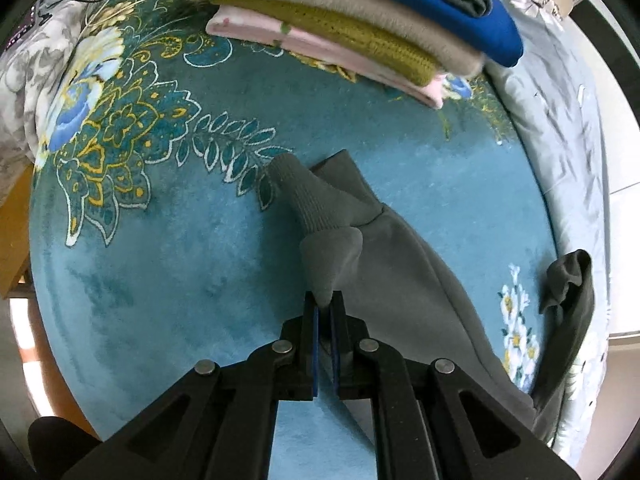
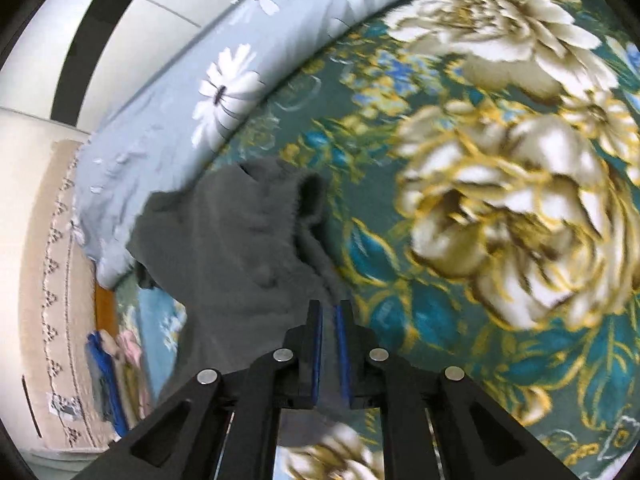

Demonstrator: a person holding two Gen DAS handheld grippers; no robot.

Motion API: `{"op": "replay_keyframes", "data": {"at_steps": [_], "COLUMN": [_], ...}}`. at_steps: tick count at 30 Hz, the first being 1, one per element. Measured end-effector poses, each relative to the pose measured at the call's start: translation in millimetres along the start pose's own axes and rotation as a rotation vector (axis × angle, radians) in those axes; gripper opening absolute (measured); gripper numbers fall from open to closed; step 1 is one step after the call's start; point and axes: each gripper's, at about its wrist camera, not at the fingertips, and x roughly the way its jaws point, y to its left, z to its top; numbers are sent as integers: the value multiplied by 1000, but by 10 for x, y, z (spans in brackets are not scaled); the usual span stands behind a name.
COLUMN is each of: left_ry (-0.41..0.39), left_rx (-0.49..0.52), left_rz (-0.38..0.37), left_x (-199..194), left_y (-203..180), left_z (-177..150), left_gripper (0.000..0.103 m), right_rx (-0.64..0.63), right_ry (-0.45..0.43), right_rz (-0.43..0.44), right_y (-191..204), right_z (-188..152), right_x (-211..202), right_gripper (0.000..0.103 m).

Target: Fold clothes

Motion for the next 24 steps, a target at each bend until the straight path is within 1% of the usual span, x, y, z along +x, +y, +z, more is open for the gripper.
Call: {"op": "replay_keyframes", "data": {"at_steps": [2,3,4,5,6,8,9,13,16,20,22,24], "left_ry": [-13,-24,-35,-43,-51,-68,-76,-104,-139,-169,-172,-176], "left_rx": [-1,-4,-9,-18,-30,-47,-55,-66,-60,-58,-60,-54], "left_rz": [-18,-22,-26,-33,-44,-59,-64,-64,-76,-70,-64,-62], "left_x": [-41,-70,-98,-115,-139,-186,-211,-255,-319,-371,-372,-376], "left_y": [-5,1,8,21,33,53,62,40,23,4,-4,-20], "left_z": [-9,-16,-21,-23,-29,-45,-55,-72,-108,-144,-151,-155], "left_gripper": [7,11,20,24,32,33,33,34,34,34,34,34], "right_rx": [18,29,41,53,76,153,180,273,317,278,251,264], "right_ry": [-19,-29,-39,-49,-56,-48,-36,14,35,42,47,61], "right_rz": [35,53,72,90,114,190,210,220,261,329,317,301], "right_y": [50,70,91,111,116,69,46,-65,-123,-20,8,-34], "right_z": [82,123,165,206,255,370,420,561,609,683,723,746], "right_x": [29,44,59,74,112,251,332,666,830,896,931,1032], "right_gripper": [10,10,11,18,33,54,55,55,55,55,55,55]}}
